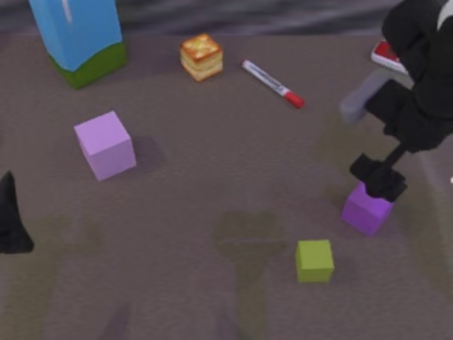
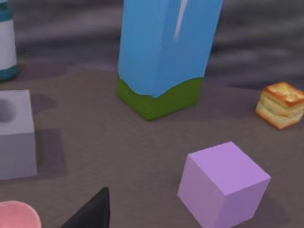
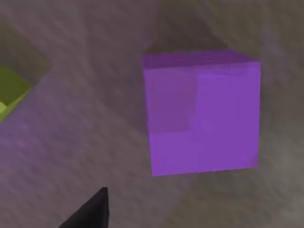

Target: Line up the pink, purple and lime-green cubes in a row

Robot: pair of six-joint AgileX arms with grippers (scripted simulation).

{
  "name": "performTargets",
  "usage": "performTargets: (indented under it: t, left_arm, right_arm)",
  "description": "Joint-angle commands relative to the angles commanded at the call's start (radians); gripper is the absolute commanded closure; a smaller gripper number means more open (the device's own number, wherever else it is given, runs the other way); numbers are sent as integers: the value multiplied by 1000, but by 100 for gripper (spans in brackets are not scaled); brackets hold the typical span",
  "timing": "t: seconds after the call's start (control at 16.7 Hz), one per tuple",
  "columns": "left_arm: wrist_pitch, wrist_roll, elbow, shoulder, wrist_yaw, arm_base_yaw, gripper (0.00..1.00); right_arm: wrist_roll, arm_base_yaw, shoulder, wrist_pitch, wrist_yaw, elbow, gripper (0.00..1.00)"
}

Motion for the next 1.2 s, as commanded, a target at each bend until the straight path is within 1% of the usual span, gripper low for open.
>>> performTargets:
  t: [0.18,0.3,0.72,0.9,1.2]
  left_arm:
    - [100,98,-127,-157,9,52,0]
    - [137,136,-172,-211,13,69,0]
    - [146,144,-181,-222,14,74,0]
    - [146,144,-181,-222,14,74,0]
    - [146,144,-181,-222,14,74,0]
  right_arm:
    - [-32,21,134,-69,1,98,0]
    - [-43,29,179,-94,1,132,0]
    - [-47,27,196,-98,2,141,0]
    - [-47,29,222,-34,2,107,0]
    - [-43,31,302,152,2,4,0]
